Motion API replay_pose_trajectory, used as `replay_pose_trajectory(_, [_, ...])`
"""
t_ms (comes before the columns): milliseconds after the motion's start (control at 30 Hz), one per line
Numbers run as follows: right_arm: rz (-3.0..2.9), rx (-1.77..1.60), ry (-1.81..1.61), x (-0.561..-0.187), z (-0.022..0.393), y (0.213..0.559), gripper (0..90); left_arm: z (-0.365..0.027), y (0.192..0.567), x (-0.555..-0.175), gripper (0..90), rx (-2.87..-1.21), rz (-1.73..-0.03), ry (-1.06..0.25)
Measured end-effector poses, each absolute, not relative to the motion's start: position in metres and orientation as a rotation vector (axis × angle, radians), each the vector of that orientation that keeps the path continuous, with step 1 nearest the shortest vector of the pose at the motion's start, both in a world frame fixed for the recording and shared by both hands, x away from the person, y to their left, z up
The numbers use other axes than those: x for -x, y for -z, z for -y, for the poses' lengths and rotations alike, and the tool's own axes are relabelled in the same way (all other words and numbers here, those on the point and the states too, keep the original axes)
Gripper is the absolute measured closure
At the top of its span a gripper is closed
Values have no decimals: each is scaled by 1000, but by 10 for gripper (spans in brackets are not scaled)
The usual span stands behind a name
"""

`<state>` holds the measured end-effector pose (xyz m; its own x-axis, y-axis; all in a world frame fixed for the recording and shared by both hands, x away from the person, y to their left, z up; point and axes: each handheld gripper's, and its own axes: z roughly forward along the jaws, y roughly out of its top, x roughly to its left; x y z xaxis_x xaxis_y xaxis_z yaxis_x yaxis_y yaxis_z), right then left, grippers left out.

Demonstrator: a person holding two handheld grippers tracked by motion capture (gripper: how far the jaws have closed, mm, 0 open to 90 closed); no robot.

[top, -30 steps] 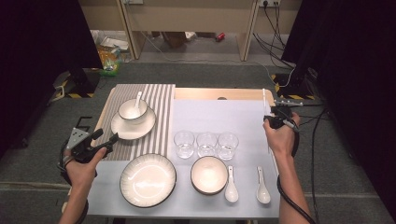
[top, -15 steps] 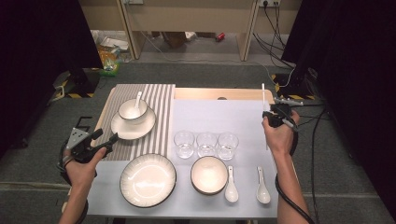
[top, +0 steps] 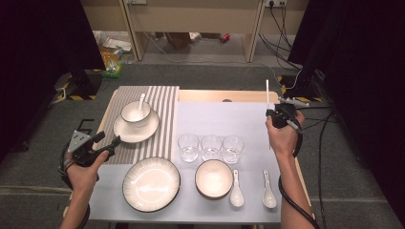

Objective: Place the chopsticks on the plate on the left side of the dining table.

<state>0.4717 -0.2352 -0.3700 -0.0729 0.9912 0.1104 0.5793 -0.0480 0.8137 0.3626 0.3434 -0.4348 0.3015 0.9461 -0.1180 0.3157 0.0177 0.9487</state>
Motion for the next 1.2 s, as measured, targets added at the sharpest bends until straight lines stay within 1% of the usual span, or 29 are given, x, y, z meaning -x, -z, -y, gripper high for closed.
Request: replay_pose_trajectory(1200, [-1612, -1571, -1120, -479, 220, 365, 856, -343, 435, -362, 284, -1511, -1212, -750])
